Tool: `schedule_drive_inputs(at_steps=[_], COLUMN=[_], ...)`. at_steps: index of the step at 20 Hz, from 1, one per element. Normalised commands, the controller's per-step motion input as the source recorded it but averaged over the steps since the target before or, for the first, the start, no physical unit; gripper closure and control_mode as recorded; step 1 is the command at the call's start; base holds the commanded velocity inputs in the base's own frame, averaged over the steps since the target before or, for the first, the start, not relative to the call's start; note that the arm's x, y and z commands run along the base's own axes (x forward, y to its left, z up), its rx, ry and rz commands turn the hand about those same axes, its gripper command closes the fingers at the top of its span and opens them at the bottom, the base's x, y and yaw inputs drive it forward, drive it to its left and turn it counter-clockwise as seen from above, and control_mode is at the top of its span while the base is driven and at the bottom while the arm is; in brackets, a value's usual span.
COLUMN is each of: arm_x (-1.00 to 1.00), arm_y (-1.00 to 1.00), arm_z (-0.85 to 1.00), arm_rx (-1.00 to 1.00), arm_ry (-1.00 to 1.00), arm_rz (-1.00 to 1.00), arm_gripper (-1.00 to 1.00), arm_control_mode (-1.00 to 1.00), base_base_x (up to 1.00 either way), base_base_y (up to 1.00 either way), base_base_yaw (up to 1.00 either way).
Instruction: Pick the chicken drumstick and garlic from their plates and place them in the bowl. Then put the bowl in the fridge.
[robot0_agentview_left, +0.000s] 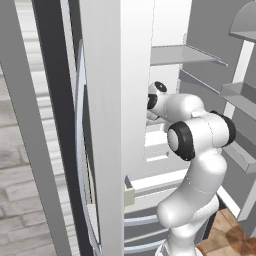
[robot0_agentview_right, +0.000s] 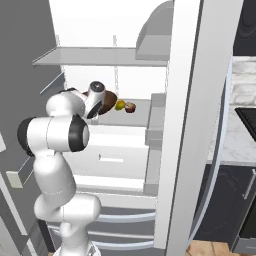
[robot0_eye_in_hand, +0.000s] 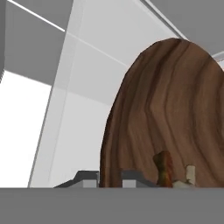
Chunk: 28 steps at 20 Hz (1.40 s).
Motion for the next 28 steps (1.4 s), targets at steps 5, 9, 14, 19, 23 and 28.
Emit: schedule_drive_inputs(at_steps=[5,9,14,19,23,28], arm_x=[0.04,-0.07,-0.39,-0.61,-0.67,-0.75], arm_y=[0.01,-0.02,-0.17,-0.22,-0.12,-0.02], arm_z=[0.10,0.33,0.30,0.19,0.14,0.05], arm_rx=[0.00,0.00,0.00,0.00,0.00,0.00], arm_ry=[-0.01,0.00,0.00,0.00,-0.05,-0.09], arm_rz=[0.03,0.04,0.07,0.03,0.00,-0.01], arm_gripper=[-1.00,-1.00,-1.00,-1.00,-1.00,-1.00], arm_control_mode=[-1.00,-1.00,-1.00,-1.00,-1.00,-1.00], base_base_x=[0.00,0.00,0.00,0.00,0.00,0.00], base_base_y=[0.00,0.00,0.00,0.00,0.00,0.00], base_base_yaw=[0.00,0.00,0.00,0.00,0.00,0.00])
